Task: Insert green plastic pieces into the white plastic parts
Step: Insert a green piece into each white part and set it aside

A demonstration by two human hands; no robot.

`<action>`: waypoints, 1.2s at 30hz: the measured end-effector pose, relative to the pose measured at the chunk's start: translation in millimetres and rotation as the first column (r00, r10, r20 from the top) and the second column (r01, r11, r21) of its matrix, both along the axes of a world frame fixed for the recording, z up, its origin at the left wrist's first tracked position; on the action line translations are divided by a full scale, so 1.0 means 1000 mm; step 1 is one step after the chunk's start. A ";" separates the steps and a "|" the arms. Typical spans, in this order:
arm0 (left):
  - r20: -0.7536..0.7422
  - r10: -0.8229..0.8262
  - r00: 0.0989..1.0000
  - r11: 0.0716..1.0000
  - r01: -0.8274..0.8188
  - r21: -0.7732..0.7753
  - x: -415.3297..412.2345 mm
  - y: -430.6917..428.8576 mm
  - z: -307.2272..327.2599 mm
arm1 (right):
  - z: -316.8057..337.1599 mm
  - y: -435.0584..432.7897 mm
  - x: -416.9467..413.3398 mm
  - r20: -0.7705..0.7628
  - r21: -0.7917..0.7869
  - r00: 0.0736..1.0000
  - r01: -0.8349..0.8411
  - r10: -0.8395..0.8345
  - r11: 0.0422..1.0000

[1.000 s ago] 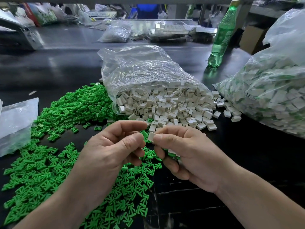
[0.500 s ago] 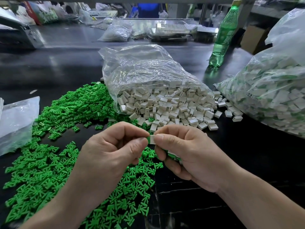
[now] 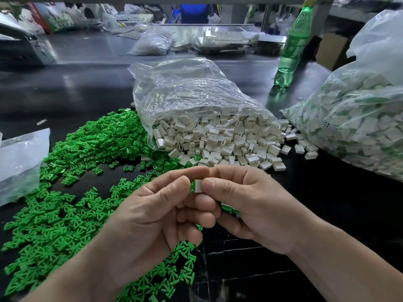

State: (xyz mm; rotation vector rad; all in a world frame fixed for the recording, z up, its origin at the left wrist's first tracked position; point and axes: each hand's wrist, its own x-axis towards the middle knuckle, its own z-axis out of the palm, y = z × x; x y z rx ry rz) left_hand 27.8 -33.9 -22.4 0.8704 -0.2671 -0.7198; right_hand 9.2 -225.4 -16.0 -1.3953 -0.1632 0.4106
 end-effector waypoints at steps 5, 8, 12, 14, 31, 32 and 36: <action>-0.089 0.033 0.995 0.999 -0.035 -0.021 0.001 -0.003 0.000 | 0.002 0.000 -0.001 -0.021 0.024 1.000 -0.015 0.015 1.000; -0.125 0.001 0.992 1.000 -0.002 -0.009 0.002 0.000 0.002 | 0.004 -0.001 -0.001 -0.007 0.015 0.999 -0.047 0.047 0.999; -0.135 -0.014 0.991 0.999 0.019 0.032 0.003 0.001 0.002 | 0.005 -0.001 0.000 0.004 0.003 0.997 -0.075 0.075 0.997; -0.133 -0.008 0.991 0.999 0.014 0.041 0.002 0.000 0.002 | 0.005 0.000 -0.001 -0.001 -0.005 0.997 -0.079 0.079 0.997; -0.145 0.056 0.988 0.989 -0.075 -0.127 -0.007 -0.009 -0.005 | 0.006 0.009 -0.002 -0.006 0.021 0.999 0.036 -0.035 0.999; -0.147 0.054 0.988 0.989 -0.074 -0.132 -0.007 -0.010 -0.005 | 0.006 0.010 -0.002 -0.010 0.024 0.999 0.041 -0.041 0.999; 0.023 0.056 0.998 0.998 -0.055 -0.012 -0.007 -0.015 0.000 | 0.006 0.011 -0.001 -0.014 0.057 0.999 0.046 -0.045 0.997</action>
